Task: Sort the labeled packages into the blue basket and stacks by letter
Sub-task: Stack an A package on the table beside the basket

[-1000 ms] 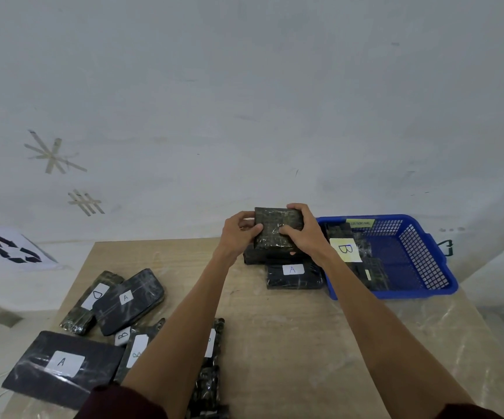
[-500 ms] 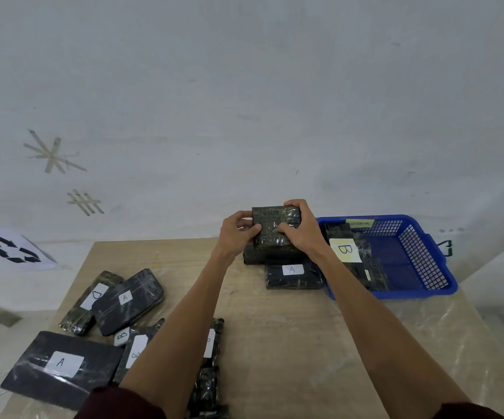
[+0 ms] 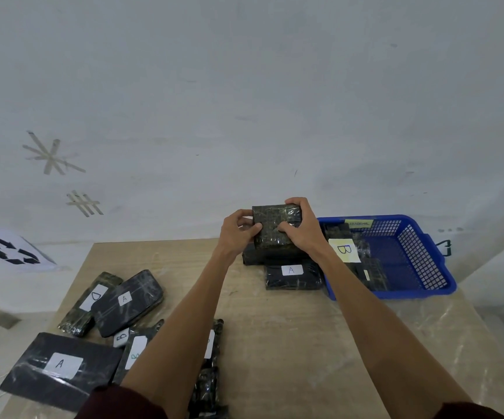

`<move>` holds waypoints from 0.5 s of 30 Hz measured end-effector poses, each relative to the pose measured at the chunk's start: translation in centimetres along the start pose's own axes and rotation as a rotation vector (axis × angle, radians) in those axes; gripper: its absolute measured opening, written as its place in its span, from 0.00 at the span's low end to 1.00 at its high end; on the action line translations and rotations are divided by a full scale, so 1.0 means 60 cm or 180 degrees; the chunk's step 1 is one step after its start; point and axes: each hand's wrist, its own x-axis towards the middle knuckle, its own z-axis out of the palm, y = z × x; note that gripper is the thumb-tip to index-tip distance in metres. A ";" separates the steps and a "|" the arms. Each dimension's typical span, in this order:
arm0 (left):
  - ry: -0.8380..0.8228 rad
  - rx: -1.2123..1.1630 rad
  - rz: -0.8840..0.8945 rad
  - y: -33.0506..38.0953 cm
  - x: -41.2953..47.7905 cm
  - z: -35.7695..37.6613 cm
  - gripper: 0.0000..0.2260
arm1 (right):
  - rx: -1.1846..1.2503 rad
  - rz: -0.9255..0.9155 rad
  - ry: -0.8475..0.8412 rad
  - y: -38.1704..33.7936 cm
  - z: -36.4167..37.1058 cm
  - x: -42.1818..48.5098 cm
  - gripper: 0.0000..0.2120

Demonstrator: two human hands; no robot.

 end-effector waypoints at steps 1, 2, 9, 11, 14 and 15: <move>0.0005 0.0000 0.0016 -0.002 0.000 0.000 0.15 | -0.0010 0.0033 -0.0020 0.003 0.000 0.000 0.27; 0.0012 0.0016 0.0045 -0.003 -0.001 -0.001 0.14 | -0.0015 0.0129 -0.0058 0.005 -0.001 0.000 0.30; 0.0064 0.0202 0.0180 -0.003 0.006 -0.017 0.13 | 0.0290 0.1081 -0.0095 0.019 -0.012 0.003 0.20; 0.0025 0.0254 0.0200 -0.004 0.005 -0.016 0.13 | 0.0678 0.1205 0.0014 0.015 -0.011 0.005 0.18; 0.0010 0.0313 0.0185 -0.004 0.002 -0.010 0.13 | 0.1041 0.1206 0.0087 0.011 -0.008 0.007 0.14; 0.0016 0.0313 0.0170 -0.005 0.002 -0.009 0.12 | 0.1025 0.1164 0.0091 0.012 -0.008 0.007 0.13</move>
